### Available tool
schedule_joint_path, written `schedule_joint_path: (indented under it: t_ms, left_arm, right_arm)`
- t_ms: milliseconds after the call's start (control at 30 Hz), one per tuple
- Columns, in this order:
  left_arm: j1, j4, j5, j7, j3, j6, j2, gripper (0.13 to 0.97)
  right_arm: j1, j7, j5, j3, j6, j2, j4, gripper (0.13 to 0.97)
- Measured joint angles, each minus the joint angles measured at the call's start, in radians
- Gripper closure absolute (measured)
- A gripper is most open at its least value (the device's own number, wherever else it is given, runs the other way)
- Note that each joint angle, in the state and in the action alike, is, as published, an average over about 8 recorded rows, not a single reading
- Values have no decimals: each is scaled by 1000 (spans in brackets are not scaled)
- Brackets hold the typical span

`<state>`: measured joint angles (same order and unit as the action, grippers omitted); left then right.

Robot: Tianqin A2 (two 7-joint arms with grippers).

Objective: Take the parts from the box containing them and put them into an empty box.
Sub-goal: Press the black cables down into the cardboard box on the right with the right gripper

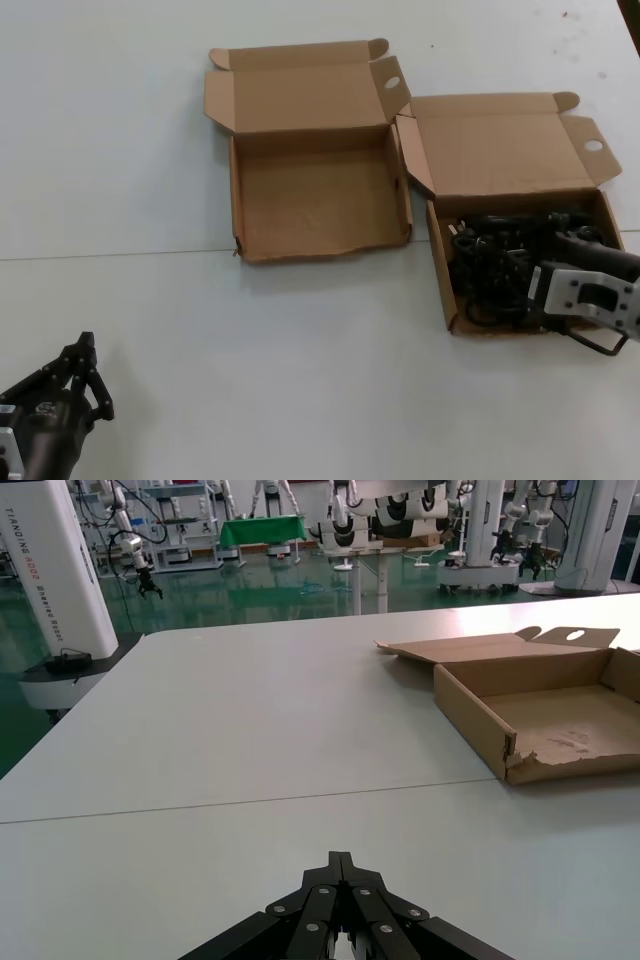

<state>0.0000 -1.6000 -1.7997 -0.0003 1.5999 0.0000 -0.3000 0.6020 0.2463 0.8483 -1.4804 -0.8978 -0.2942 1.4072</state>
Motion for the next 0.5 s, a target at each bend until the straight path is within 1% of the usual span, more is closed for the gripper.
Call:
schedule_joint_path:
  t_ms: [233, 367, 500]
  left_arm:
    - [0, 0, 0, 0, 0, 0, 0, 941]
    - [0, 0, 0, 0, 0, 0, 0, 941]
    - [0, 0, 0, 0, 0, 0, 0, 941]
  right_arm:
    - [1, 0, 4, -3, 0, -4, 7, 930]
    - [-2, 0, -5, 9, -22, -2, 37, 935]
    - [-11, 0, -20, 36, -72, 12, 78, 942]
